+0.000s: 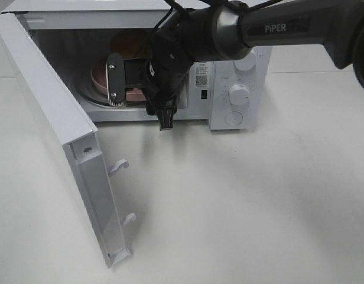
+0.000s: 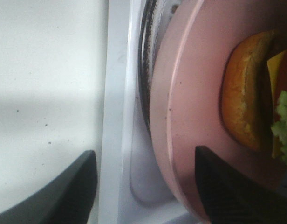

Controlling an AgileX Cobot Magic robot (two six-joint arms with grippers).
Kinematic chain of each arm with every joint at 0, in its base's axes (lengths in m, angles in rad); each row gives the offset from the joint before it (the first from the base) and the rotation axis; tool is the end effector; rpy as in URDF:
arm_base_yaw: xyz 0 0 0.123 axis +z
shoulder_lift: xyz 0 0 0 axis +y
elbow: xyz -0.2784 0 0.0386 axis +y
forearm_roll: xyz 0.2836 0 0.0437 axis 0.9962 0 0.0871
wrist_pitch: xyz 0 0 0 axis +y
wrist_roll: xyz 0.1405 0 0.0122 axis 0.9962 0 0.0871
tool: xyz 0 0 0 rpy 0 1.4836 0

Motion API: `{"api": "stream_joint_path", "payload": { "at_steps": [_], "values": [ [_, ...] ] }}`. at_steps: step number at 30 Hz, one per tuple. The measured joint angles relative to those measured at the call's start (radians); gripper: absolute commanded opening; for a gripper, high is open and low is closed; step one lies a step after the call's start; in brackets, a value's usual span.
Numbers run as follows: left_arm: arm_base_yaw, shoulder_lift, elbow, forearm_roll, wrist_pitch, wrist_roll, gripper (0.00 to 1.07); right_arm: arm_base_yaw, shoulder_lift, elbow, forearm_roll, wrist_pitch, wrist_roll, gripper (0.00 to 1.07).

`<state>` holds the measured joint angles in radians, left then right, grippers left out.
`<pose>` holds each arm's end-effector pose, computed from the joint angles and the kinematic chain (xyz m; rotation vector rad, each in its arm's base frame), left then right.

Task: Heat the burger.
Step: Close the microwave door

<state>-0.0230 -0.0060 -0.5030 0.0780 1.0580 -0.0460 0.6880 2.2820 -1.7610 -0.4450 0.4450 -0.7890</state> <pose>0.0739 0.0079 0.2737 -0.0272 2.0303 0.0497 0.4578 0.3424 0.1022 -1.9227 1.5070 -0.4552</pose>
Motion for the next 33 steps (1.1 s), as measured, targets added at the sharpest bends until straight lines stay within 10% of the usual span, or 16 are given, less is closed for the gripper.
{"api": "stream_joint_path", "payload": {
  "at_steps": [33],
  "values": [
    [0.000, 0.000, 0.000, 0.000, 0.000, 0.000, 0.98, 0.024, -0.389, 0.455, 0.000, -0.050, 0.103, 0.76]
  ]
}}
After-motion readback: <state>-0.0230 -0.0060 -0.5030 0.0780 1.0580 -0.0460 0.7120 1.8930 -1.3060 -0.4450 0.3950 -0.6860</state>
